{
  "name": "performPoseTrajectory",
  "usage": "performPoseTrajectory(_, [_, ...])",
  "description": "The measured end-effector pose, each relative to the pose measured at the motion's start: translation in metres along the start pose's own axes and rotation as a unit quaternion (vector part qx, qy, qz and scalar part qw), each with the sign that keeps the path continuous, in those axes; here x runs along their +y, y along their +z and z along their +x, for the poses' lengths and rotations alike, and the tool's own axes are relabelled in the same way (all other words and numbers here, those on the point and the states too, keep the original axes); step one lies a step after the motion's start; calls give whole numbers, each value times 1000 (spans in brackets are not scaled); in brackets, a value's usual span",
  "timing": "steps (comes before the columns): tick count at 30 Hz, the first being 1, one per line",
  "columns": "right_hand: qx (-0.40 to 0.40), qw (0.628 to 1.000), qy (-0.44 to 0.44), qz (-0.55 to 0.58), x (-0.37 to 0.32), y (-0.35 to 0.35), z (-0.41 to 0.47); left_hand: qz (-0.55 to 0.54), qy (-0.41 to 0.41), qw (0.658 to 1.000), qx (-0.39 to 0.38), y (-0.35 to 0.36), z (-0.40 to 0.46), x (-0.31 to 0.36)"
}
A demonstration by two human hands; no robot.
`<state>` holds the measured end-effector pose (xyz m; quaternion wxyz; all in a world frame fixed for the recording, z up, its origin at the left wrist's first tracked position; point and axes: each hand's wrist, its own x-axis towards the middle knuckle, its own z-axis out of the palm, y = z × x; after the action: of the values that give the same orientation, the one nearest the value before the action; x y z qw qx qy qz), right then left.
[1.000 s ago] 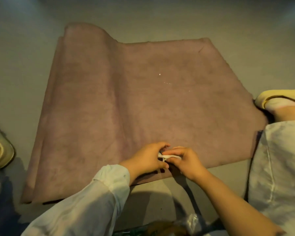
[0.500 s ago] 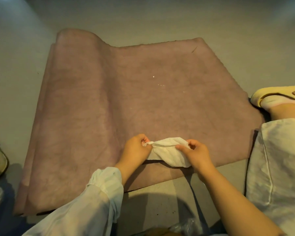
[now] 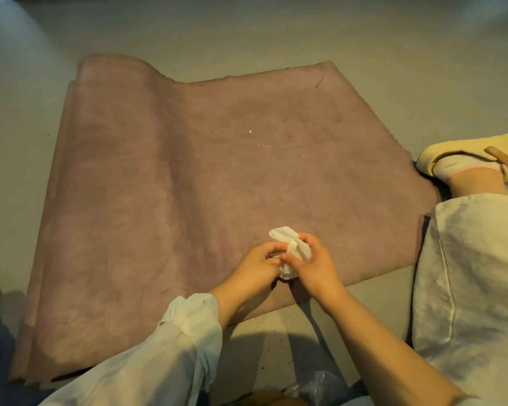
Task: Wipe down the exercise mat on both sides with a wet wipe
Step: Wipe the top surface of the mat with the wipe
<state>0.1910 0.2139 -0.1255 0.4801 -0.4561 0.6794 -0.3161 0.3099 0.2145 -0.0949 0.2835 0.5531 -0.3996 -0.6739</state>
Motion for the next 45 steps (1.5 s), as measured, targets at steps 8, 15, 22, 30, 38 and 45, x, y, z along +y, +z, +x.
performPoseTrajectory(8, [151, 978, 37, -141, 14, -35, 12, 586, 175, 791, 0, 24, 27, -42])
performPoseTrajectory(15, [62, 965, 54, -248, 14, -46, 11, 764, 260, 584, -84, 34, 25, -47])
performPoseTrajectory(22, [-144, 833, 30, -533, 16, -53, 0, 717, 279, 636, -57, 28, 20, -31])
performPoseTrajectory(30, [70, 904, -52, -418, 17, -39, -1, 661, 306, 685, 1, 29, 1, -2])
performPoseTrajectory(38, [133, 981, -72, -119, -14, -14, -11, 358, 47, 916, 172, 4, 4, 4])
performPoseTrajectory(45, [-35, 992, -116, 40, -55, 46, -33, -130, -93, 970, 185, -51, 15, 32])
